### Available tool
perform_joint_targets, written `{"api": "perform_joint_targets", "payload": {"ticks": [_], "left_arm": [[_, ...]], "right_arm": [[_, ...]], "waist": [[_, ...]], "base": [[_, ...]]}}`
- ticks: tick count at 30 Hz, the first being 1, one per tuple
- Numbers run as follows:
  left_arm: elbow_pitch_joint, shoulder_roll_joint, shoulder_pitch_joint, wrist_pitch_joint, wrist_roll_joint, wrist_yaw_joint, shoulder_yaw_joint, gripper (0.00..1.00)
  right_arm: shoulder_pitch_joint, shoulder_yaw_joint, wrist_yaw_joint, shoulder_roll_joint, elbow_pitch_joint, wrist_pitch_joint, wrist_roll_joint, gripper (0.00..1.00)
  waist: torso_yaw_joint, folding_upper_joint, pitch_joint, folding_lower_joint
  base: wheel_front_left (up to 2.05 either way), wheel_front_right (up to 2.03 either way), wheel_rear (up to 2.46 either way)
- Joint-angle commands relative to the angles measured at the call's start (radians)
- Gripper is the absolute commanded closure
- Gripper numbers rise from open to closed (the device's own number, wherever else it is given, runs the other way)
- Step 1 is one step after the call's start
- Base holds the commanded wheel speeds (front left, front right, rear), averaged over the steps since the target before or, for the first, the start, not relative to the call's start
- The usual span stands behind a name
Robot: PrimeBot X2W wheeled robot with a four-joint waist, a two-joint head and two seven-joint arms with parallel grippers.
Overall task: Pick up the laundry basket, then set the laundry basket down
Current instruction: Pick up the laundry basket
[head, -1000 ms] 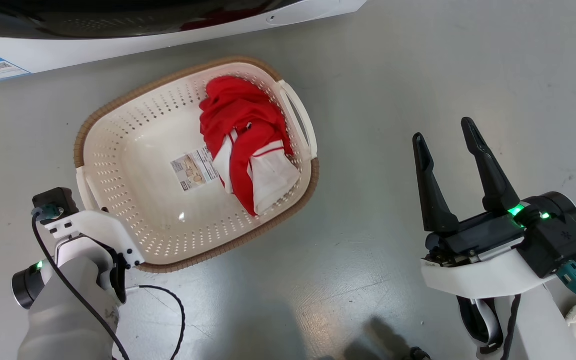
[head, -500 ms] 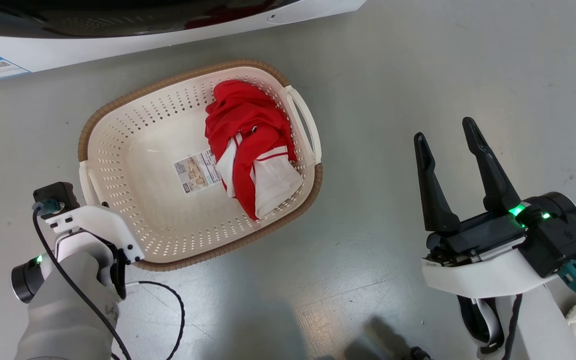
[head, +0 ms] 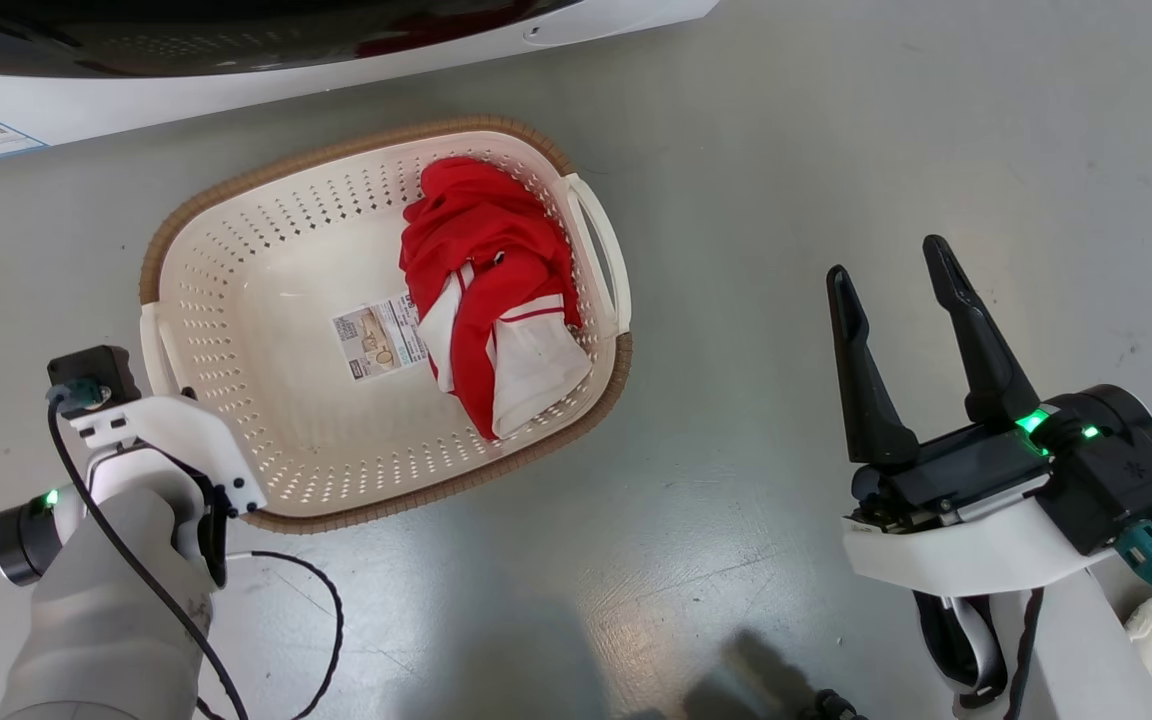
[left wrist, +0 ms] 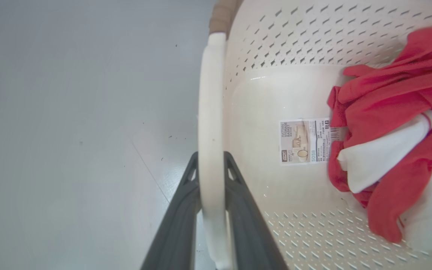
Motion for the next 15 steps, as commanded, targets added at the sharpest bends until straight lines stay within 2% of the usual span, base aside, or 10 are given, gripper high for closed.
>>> {"api": "perform_joint_targets", "payload": {"ticks": [1, 15], "left_arm": [[-0.003, 0.038, -0.009, 0.003, 0.015, -0.004, 0.009, 1.0], [-0.002, 0.044, 0.002, 0.033, 0.021, -0.009, -0.025, 1.0]], "right_arm": [[0.002, 0.021, 0.006, 0.0, -0.018, -0.009, 0.009, 0.0], [0.007, 0.025, 0.006, 0.0, -0.014, -0.009, 0.005, 0.0]], "waist": [[0.0, 0.0, -0.001, 0.0], [0.001, 0.0, -0.002, 0.0]], "base": [[0.0, 0.0, 0.0], [0.0, 0.0, 0.0]]}}
